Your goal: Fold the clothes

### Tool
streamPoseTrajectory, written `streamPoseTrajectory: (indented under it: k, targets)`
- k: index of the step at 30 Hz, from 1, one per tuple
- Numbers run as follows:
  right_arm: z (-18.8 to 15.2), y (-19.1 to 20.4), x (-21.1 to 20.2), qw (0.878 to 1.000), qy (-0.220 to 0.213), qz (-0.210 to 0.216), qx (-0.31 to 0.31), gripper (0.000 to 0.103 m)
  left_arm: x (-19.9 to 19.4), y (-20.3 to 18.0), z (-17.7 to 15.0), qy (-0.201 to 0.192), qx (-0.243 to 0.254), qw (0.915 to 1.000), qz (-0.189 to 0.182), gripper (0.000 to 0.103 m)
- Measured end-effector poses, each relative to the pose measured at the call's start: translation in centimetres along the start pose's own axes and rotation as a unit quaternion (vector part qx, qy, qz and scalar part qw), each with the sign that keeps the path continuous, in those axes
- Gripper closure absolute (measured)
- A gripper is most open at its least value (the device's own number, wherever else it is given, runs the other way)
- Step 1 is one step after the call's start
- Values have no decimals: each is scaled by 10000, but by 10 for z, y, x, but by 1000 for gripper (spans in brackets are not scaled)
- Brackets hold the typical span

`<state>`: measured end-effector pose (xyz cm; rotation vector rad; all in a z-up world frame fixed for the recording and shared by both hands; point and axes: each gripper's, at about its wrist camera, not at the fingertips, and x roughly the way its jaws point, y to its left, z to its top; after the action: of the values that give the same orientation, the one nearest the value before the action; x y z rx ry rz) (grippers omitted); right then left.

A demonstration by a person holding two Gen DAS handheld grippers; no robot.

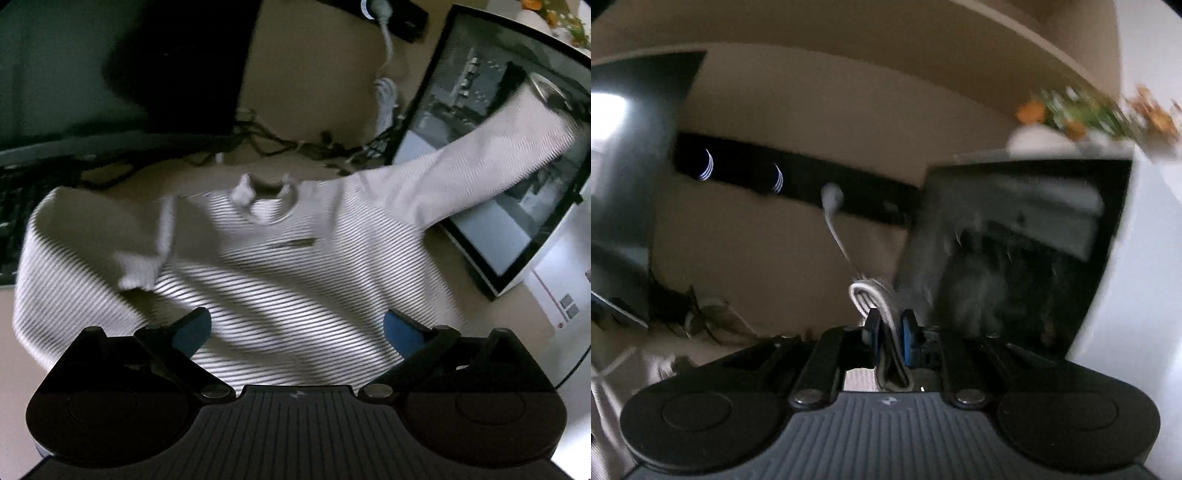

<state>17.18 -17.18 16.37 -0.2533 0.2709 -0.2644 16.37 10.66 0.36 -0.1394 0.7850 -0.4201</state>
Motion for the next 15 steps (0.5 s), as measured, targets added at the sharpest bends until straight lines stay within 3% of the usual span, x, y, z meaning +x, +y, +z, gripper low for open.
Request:
streamPoseTrajectory:
  k: [1, 3, 7, 15]
  targets:
    - [3, 1, 9, 10000, 7, 52, 6, 100, 2, -4, 0, 5, 6, 10000, -34, 0]
    - [5, -6, 25, 9997, 108, 116, 177, 103, 3, -10, -2, 16, -3, 10000, -89, 0]
    - [7, -13, 45, 9959, 245, 472, 736, 103, 6, -13, -12, 112, -112, 9998, -94, 0]
    - [-1, 8, 57, 9916, 325, 1093, 616, 103, 16, -8, -24, 276, -398, 9988, 8, 0]
